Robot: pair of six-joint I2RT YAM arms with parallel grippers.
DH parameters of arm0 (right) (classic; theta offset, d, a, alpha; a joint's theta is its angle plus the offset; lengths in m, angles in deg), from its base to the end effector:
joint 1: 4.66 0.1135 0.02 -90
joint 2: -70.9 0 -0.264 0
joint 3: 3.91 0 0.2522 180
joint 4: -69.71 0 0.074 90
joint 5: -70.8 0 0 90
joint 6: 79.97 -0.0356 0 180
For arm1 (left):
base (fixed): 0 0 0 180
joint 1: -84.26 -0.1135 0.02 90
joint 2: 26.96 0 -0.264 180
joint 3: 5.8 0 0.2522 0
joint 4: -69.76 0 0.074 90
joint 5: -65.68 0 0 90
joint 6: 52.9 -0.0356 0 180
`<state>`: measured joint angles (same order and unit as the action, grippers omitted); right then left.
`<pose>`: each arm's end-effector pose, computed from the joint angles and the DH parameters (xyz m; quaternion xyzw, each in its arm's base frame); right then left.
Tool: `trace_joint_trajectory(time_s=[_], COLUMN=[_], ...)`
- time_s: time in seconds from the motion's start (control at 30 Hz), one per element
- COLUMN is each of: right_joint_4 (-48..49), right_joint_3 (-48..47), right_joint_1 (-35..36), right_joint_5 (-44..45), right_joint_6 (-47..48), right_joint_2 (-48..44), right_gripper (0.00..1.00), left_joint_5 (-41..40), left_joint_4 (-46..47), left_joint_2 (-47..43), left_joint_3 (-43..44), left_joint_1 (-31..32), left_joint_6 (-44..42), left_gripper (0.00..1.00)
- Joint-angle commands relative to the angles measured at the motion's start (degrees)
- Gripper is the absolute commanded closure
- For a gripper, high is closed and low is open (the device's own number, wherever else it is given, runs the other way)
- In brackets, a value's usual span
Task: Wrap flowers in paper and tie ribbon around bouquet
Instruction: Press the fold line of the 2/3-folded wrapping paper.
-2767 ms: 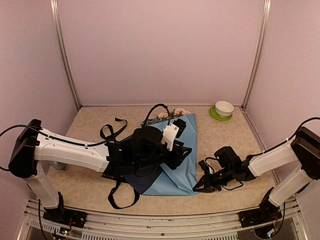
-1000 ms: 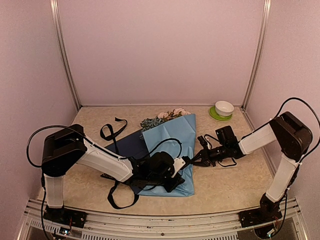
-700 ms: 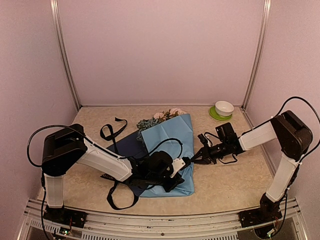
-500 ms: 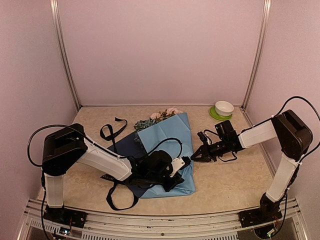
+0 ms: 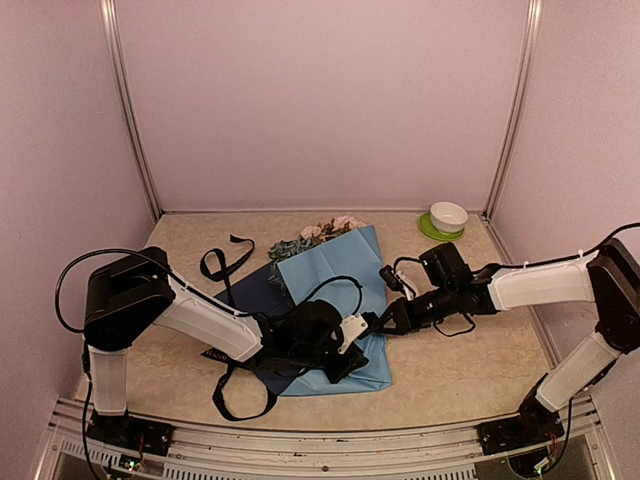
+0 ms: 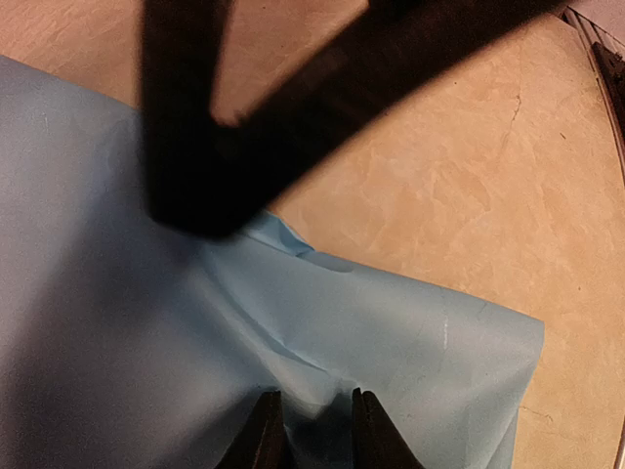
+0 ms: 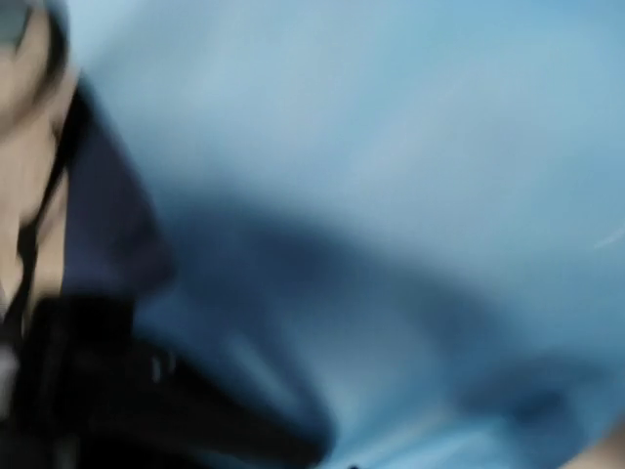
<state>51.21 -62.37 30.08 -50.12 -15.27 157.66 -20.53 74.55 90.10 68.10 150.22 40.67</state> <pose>0.2350 0.1852 0.1813 -0.1715 0.8850 0.3921 0.1832 0.1648 -0.3753 0.1081 0.4783 0.7622 -0.2726 0.3406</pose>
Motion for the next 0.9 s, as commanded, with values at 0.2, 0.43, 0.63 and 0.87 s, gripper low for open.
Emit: trace_joint_trajectory(time_s=[0.2, 0.43, 0.63, 0.87], right_joint_4=[2.8, -13.2, -16.5, 4.4], right_joint_3=[8.3, 8.4, 3.9, 7.6], right_joint_1=[2.8, 2.8, 5.8, 9.4], right_joint_5=[1.6, 19.6, 15.3, -6.6], right_joint_6=[-4.2, 0.1, 2.4, -5.8], right_joint_2=[9.0, 2.7, -4.6, -1.3], right_gripper=[0.97, 0.99, 0.98, 0.97], left_joint_5=[2.4, 2.3, 2.5, 2.7], left_joint_4=[-8.1, -8.0, -7.8, -7.4], left_joint_2=[0.8, 0.6, 0.5, 0.1], left_joint_3=[-3.5, -4.0, -4.0, -3.8], left_joint_1=[-0.2, -0.9, -1.2, -1.3], left_joint_6=[1.6, 1.5, 1.5, 2.0], left_gripper=[0.76, 0.76, 0.76, 0.75])
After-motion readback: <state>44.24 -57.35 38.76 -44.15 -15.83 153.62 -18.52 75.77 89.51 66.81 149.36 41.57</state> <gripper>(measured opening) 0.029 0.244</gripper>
